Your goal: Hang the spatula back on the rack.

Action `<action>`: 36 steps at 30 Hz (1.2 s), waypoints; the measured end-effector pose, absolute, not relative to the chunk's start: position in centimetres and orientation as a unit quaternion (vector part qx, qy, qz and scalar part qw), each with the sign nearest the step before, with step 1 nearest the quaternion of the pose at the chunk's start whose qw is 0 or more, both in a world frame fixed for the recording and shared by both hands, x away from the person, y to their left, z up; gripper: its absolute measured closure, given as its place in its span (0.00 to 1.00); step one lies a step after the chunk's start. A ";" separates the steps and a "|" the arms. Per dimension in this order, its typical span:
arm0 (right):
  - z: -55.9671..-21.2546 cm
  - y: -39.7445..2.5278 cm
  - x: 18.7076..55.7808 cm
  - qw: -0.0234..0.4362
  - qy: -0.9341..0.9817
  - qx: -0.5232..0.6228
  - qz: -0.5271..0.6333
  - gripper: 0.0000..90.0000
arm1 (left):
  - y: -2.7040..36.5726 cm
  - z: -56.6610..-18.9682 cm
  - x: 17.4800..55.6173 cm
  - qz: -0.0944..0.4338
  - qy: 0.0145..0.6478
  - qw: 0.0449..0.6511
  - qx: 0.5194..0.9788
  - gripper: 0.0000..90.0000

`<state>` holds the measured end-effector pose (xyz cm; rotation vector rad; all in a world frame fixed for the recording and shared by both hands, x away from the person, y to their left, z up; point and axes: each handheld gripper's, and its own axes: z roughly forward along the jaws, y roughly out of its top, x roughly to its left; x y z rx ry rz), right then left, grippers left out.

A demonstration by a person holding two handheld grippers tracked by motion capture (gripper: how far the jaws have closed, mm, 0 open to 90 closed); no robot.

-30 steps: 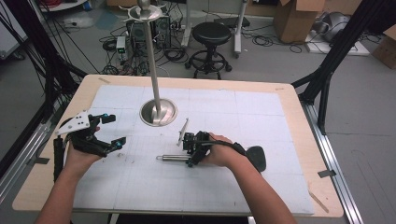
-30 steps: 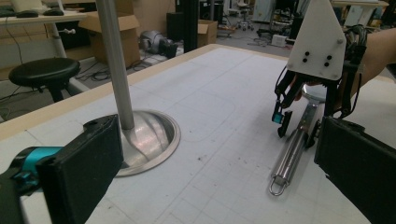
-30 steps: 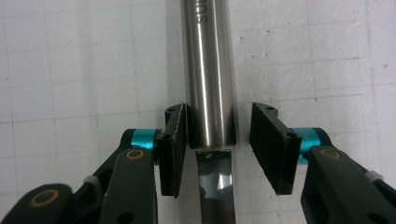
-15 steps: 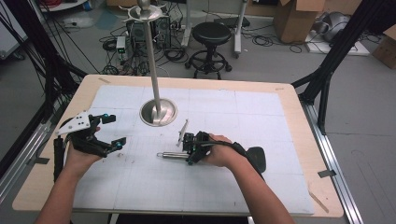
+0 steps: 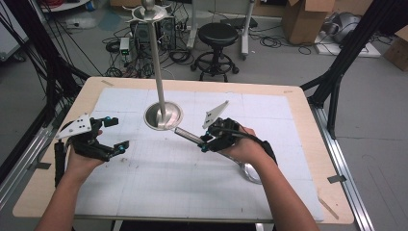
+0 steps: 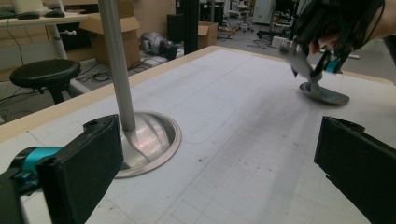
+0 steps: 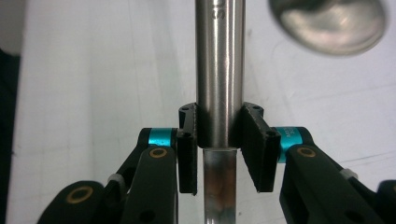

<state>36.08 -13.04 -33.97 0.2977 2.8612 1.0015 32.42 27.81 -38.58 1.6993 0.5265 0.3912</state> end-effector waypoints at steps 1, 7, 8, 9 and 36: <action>-33.5 -13.3 35.9 0.047 0.936 0.100 0.335 0.77 | 27.8 -38.6 32.4 0.170 0.227 0.612 0.738 0.02; -31.1 -14.1 35.6 0.059 0.920 0.094 0.377 0.77 | 27.8 -38.5 32.4 0.170 0.228 0.614 0.736 0.02; -30.7 -14.3 35.6 0.061 0.915 0.093 0.387 0.77 | 27.9 -38.5 32.4 0.170 0.228 0.615 0.736 0.02; -30.3 -14.5 35.5 0.059 0.910 0.095 0.400 0.77 | 27.9 -38.5 32.3 0.169 0.228 0.615 0.735 0.02; -23.7 -16.1 37.6 0.059 0.855 0.100 0.506 0.77 | 27.8 -38.3 32.2 0.168 0.222 0.620 0.733 0.02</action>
